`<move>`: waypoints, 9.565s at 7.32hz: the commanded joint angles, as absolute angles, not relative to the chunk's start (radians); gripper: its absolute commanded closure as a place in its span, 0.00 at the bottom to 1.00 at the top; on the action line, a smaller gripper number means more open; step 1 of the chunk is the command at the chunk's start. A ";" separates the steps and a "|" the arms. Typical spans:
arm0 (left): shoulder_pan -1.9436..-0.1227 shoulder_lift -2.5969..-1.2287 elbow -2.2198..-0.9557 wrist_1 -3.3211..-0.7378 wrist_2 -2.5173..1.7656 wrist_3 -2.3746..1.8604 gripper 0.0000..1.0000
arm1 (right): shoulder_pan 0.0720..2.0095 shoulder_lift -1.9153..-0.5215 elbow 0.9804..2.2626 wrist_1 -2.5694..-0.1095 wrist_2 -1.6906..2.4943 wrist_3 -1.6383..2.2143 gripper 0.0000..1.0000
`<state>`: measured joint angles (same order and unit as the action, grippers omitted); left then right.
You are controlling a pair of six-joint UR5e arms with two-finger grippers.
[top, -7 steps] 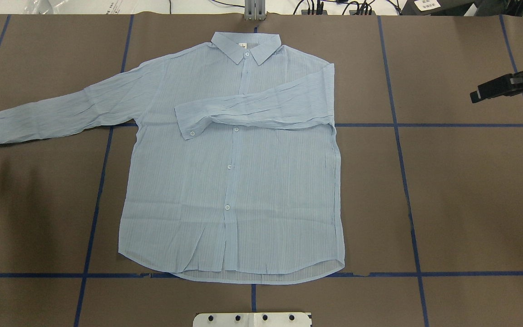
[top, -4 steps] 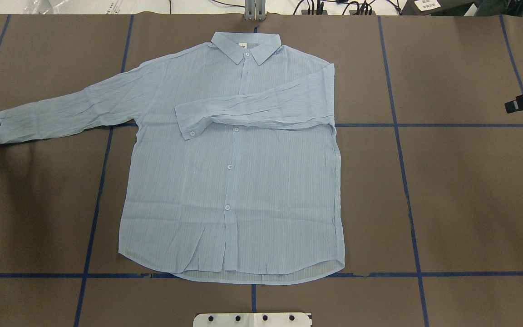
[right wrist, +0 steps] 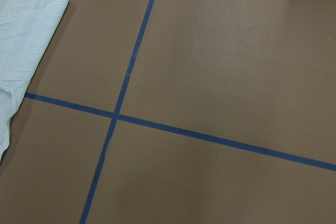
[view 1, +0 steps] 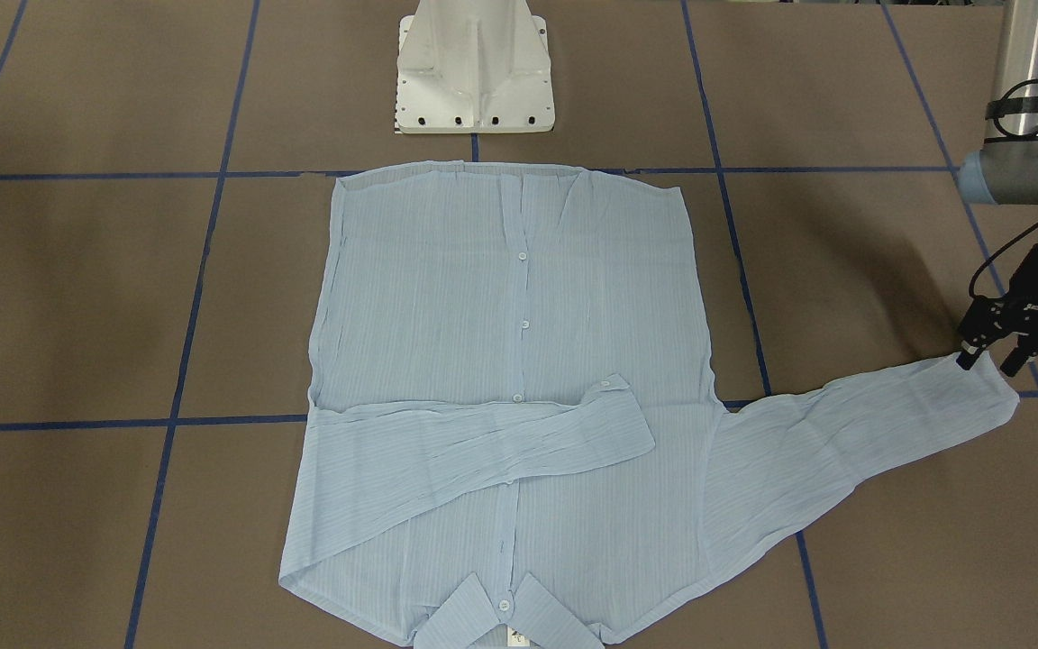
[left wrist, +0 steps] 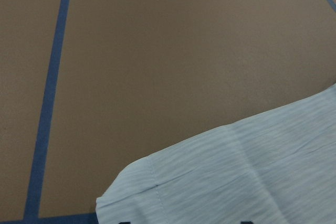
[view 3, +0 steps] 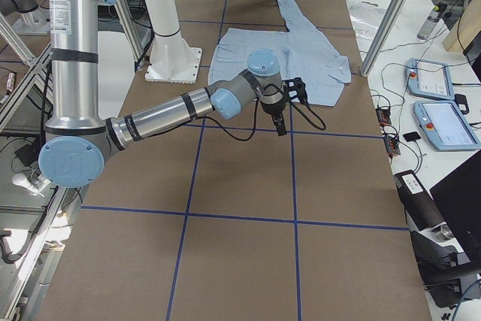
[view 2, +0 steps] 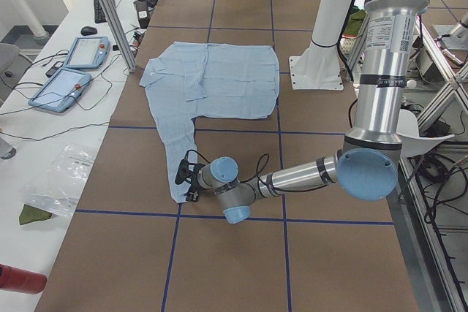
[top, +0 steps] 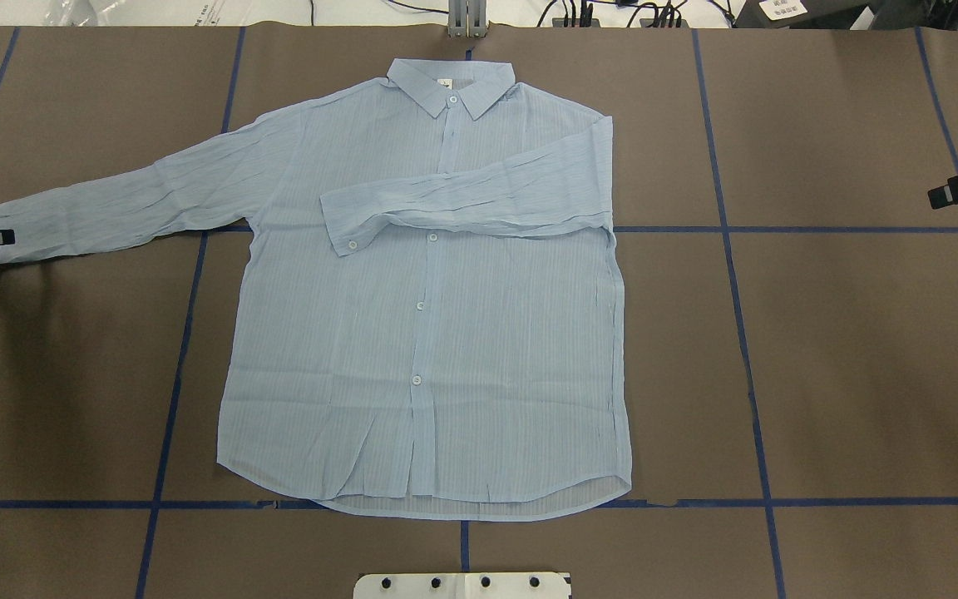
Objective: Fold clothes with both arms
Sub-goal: 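Lower the left gripper to the cuff of the other sleeve and grasp, then carry the sleeve with the left gripper across the shirt toward the collar, then release the sleeve and draw the left gripper back while the right gripper approaches, then lower both grippers to the shirt hem corners nearest the robot and grasp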
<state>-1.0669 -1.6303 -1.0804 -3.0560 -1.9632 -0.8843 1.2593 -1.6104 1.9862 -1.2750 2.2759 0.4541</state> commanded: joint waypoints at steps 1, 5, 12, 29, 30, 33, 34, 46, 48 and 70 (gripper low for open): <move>-1.057 -1.618 -1.078 -3.059 -1.960 -0.874 0.24 | 1.259 -1.612 1.985 -1.275 2.273 0.454 0.00; -1.051 -1.589 -1.078 -3.096 -1.960 -0.874 0.26 | 1.259 -1.617 1.986 -1.273 2.273 0.456 0.00; -1.029 -1.589 -1.078 -3.096 -1.937 -0.880 0.70 | 1.259 -1.617 1.980 -1.275 2.272 0.456 0.00; -0.793 -2.337 -1.382 -2.389 -1.985 -1.204 1.00 | 1.258 -1.620 1.976 -1.276 2.276 0.472 0.00; -0.754 -2.365 -1.378 -2.379 -1.933 -1.207 1.00 | 1.258 -1.621 1.976 -1.276 2.276 0.472 0.00; -0.640 -2.443 -1.293 -2.319 -1.771 -1.201 1.00 | 1.258 -1.621 1.970 -1.276 2.275 0.474 0.00; -0.596 -2.450 -1.272 -2.319 -1.735 -1.206 0.01 | 1.258 -1.621 1.967 -1.278 2.275 0.482 0.00; -0.534 -1.868 -1.986 -1.993 -1.732 -1.041 0.00 | 0.366 -1.640 2.172 -1.113 1.494 1.464 0.00; -0.488 -1.665 -2.046 -2.070 -1.694 -1.093 0.00 | 0.244 -1.625 2.262 -1.291 1.407 1.557 0.00; -0.210 -1.546 -2.052 -2.034 -1.477 -1.434 1.00 | 0.108 -1.614 2.209 -1.298 1.267 1.676 0.18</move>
<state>-0.2118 -1.5444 -2.0478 -2.0323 -1.4867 -1.4337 0.1401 -1.6162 2.2258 -1.2972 1.3052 1.6295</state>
